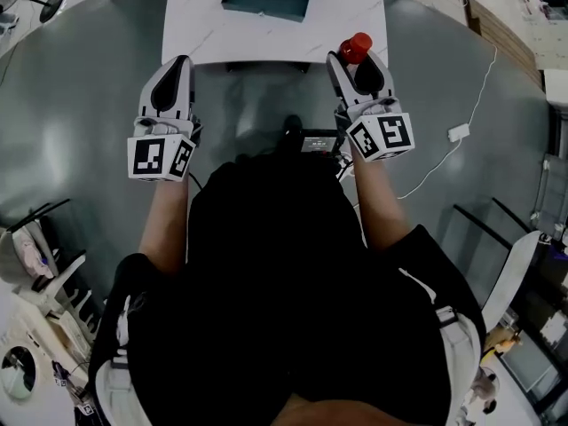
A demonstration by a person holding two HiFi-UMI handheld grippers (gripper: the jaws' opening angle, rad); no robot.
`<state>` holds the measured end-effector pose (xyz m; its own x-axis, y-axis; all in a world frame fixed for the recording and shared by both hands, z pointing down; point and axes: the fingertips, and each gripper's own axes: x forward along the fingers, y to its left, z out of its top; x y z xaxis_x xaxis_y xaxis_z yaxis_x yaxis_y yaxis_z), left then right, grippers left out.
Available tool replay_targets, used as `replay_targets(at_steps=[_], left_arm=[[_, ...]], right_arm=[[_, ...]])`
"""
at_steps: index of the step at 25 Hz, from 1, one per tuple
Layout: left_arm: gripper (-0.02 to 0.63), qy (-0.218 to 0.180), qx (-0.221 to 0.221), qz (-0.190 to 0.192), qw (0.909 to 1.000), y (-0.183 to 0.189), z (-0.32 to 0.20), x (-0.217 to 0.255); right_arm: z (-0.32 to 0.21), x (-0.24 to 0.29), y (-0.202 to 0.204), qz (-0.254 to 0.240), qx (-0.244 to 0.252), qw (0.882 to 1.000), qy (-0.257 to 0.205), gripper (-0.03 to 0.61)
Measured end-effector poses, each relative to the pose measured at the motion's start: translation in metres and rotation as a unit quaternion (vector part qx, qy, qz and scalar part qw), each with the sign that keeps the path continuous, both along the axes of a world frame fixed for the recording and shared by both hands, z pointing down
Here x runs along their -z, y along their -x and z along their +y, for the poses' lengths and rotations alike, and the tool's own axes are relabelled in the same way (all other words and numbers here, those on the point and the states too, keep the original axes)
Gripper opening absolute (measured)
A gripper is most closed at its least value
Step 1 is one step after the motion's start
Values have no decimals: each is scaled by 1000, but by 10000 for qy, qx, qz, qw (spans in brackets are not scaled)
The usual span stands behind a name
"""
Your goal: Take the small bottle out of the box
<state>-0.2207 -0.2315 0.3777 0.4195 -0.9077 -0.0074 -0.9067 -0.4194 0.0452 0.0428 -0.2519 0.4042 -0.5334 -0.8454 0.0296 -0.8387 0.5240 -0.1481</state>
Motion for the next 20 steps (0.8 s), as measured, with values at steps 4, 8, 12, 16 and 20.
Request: replay_targets(at_steps=[4, 8, 12, 16, 20], left_arm=[[17, 167, -228, 97, 9996, 32, 27, -15], [16, 393, -561, 149, 9975, 35, 50, -34], [17, 445, -834, 293, 9951, 16, 68, -40], [17, 490, -1094, 363, 9921, -12, 76, -45], [17, 481, -1219, 421, 9905, -30, 87, -43]], right_arm=[[35, -2, 25, 157, -78, 9998, -2, 236], [70, -8, 31, 206, -267, 9993, 143, 236], [102, -11, 20, 348, -439, 9980, 296, 236], [119, -14, 3, 335, -495, 9973, 428, 236], [133, -13, -6, 369, -416, 9977, 390, 236]])
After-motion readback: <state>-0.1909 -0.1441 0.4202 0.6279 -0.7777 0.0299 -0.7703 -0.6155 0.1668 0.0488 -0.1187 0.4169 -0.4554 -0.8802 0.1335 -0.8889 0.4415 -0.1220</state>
